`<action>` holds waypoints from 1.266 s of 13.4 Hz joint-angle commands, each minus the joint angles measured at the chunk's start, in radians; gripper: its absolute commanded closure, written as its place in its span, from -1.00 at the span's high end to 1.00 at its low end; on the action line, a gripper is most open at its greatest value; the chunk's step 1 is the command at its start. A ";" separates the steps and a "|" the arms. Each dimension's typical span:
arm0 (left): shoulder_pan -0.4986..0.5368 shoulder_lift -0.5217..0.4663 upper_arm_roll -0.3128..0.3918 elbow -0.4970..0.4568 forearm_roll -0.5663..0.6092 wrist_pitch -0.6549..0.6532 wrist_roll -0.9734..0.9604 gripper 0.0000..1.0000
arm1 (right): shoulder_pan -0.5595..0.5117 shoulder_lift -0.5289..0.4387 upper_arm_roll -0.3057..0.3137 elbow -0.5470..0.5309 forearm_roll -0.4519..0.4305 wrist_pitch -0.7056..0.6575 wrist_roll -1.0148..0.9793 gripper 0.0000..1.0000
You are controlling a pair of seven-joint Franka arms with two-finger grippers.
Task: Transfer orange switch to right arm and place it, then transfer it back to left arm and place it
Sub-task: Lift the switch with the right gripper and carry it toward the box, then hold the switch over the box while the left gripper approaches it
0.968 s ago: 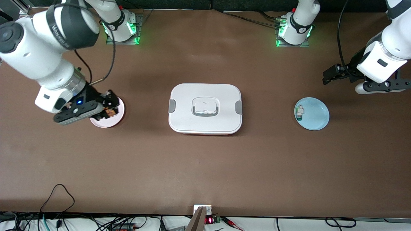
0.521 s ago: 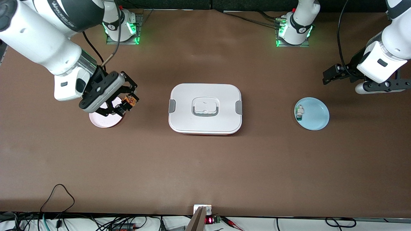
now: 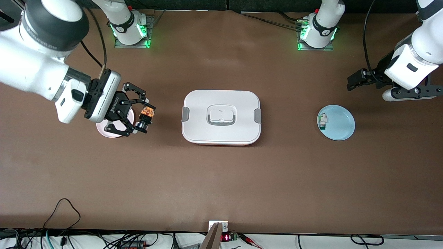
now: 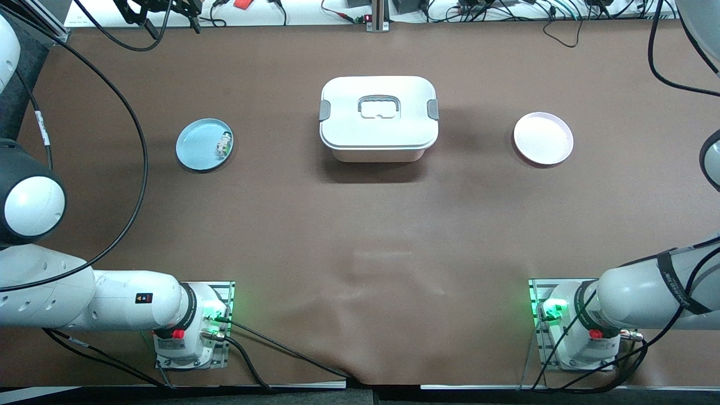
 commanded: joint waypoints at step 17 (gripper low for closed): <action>0.008 0.004 -0.003 0.014 -0.047 -0.018 0.023 1.00 | 0.231 0.162 0.011 -0.024 0.875 0.146 -0.432 -0.58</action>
